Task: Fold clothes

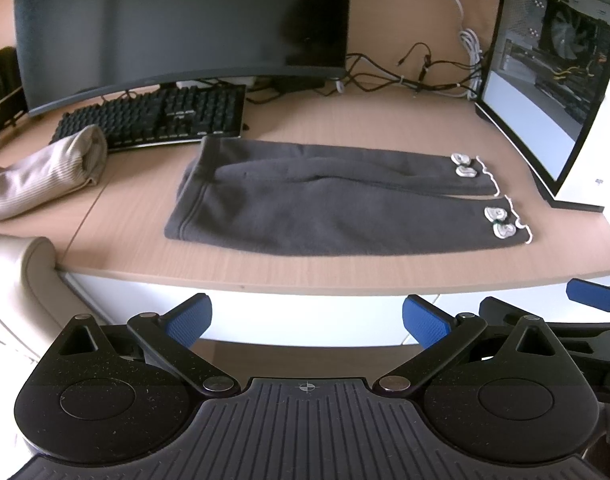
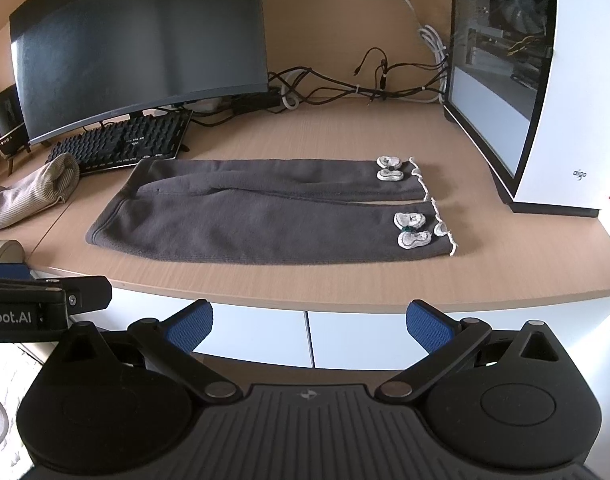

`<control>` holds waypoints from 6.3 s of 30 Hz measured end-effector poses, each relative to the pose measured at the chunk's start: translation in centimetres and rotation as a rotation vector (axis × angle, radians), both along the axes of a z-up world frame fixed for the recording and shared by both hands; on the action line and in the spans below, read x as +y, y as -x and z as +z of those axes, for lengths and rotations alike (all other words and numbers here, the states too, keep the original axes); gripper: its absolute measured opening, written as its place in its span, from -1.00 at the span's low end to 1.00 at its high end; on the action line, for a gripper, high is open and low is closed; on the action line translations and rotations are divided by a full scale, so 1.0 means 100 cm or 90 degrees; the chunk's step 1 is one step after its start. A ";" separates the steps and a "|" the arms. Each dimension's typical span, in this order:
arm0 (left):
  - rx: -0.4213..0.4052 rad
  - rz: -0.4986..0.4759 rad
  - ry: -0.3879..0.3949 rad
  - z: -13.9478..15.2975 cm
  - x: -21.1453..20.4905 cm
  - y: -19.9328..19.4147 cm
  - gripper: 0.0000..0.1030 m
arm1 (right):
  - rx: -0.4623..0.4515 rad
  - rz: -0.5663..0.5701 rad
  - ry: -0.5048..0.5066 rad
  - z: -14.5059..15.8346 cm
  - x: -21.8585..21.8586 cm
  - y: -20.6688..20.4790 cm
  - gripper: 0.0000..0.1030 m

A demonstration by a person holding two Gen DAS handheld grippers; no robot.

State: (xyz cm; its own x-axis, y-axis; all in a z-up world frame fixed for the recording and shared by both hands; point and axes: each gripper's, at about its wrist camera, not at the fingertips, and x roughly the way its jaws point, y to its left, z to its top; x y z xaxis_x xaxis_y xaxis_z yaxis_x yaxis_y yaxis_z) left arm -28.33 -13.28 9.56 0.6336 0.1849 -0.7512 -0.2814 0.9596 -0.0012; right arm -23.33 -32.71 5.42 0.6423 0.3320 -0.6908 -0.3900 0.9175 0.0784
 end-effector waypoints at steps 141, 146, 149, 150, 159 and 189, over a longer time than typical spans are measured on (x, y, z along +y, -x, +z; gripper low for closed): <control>-0.005 0.188 0.173 -0.026 0.210 -0.186 1.00 | 0.105 0.432 -0.077 -0.031 0.153 -0.265 -0.91; -0.026 0.151 0.179 -0.018 0.213 -0.203 1.00 | 0.184 0.400 -0.045 -0.069 0.140 -0.230 -0.89; -0.048 0.111 0.183 -0.011 0.204 -0.212 1.00 | 0.186 0.388 -0.036 -0.074 0.137 -0.220 -0.81; -0.055 0.096 0.188 -0.009 0.200 -0.214 1.00 | 0.182 0.387 -0.033 -0.072 0.136 -0.218 -0.81; 0.052 -0.054 0.199 -0.049 0.162 -0.230 1.00 | 0.059 0.263 -0.023 -0.026 0.105 -0.240 -0.81; 0.125 -0.186 0.181 -0.073 0.167 -0.217 1.00 | -0.004 -0.205 -0.019 -0.011 -0.022 -0.252 -0.78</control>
